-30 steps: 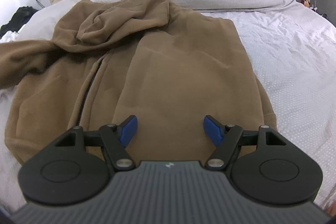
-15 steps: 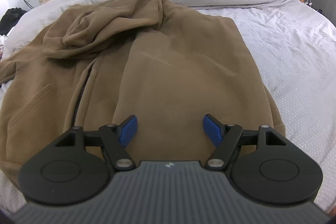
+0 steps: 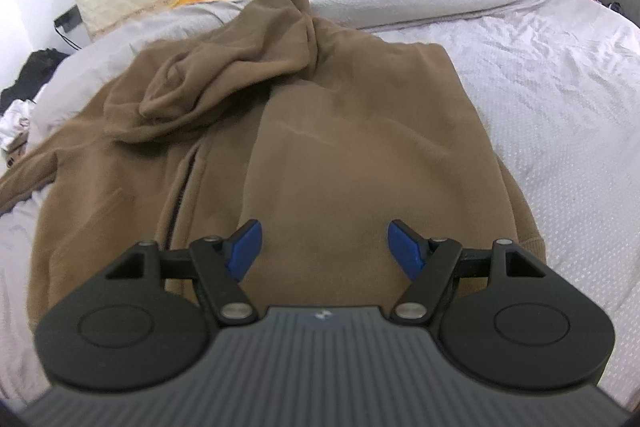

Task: Fold large clothes

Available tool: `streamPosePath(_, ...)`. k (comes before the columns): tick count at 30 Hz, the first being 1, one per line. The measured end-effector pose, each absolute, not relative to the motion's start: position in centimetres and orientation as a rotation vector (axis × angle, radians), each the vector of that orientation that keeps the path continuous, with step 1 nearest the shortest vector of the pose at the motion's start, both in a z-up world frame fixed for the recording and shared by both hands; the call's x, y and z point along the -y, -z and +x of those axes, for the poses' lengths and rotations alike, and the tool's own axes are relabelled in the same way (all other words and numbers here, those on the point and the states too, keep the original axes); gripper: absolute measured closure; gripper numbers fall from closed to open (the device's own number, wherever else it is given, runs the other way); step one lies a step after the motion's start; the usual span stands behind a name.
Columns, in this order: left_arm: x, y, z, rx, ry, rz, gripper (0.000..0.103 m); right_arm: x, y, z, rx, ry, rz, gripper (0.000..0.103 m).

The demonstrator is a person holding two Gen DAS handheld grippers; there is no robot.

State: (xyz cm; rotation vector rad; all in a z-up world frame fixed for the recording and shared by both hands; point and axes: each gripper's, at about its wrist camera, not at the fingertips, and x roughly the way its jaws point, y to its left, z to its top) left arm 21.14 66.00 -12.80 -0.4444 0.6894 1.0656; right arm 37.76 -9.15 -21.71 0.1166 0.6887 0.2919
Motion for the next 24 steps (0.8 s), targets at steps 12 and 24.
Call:
streamPosePath(12, -42.1, 8.4, 22.6, -0.722, -0.629, -0.318, 0.037, 11.7, 19.1, 34.2, -0.61, -0.446, 0.101, 0.031)
streamPosePath(24, -19.3, 6.1, 23.0, -0.652, -0.339, -0.251, 0.037, 14.2, 18.8, 31.4, -0.559, -0.523, 0.05, 0.031)
